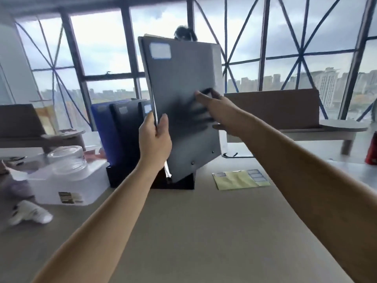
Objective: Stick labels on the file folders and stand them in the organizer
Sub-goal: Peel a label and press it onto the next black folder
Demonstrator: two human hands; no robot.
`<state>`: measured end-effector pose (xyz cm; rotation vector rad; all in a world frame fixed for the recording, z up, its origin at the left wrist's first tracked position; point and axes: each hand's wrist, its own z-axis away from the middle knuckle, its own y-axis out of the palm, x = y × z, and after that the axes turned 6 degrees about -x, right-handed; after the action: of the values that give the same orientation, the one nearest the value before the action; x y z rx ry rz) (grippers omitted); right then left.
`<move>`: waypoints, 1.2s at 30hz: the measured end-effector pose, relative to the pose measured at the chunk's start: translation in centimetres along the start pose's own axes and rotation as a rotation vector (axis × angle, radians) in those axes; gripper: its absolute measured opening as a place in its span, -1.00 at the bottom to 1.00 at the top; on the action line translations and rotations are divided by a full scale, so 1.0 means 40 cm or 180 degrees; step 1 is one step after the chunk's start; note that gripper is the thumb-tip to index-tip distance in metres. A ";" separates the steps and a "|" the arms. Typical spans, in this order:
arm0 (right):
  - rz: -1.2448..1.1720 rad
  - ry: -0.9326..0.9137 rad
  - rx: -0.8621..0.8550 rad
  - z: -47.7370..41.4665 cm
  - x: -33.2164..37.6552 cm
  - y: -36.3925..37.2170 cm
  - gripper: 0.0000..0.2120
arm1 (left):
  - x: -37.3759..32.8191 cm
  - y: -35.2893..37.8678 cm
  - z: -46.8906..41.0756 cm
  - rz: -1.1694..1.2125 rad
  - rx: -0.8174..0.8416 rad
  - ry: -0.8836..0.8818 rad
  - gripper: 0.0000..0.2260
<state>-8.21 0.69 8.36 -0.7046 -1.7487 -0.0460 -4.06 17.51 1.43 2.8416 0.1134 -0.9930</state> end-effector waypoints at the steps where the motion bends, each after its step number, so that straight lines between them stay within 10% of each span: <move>1: -0.0093 0.0005 0.0201 -0.004 0.035 0.027 -0.39 | -0.004 -0.003 -0.024 -0.0045 -0.0028 0.0073 -0.69; 7: -0.0566 -0.0084 0.0406 -0.096 0.140 0.130 -0.52 | 0.059 -0.014 -0.134 -0.0210 0.0049 0.0369 -0.73; 12: -0.0862 -0.0110 0.0524 -0.172 0.149 0.203 -0.13 | 0.108 -0.030 -0.173 -0.0187 0.0206 0.0366 -0.76; 22: -0.1056 -0.0250 0.0885 -0.265 0.155 0.321 -0.31 | 0.134 -0.082 -0.200 -0.0346 0.0047 0.0428 -0.67; 36: -0.1109 -0.0051 0.0729 -0.370 -0.065 0.399 -0.04 | 0.361 -0.002 -0.167 -0.0098 0.0674 -0.0842 -0.77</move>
<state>12.60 6.88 5.41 -0.2305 -1.8394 -0.0770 11.30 18.97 -2.43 2.8634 0.0264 -1.4566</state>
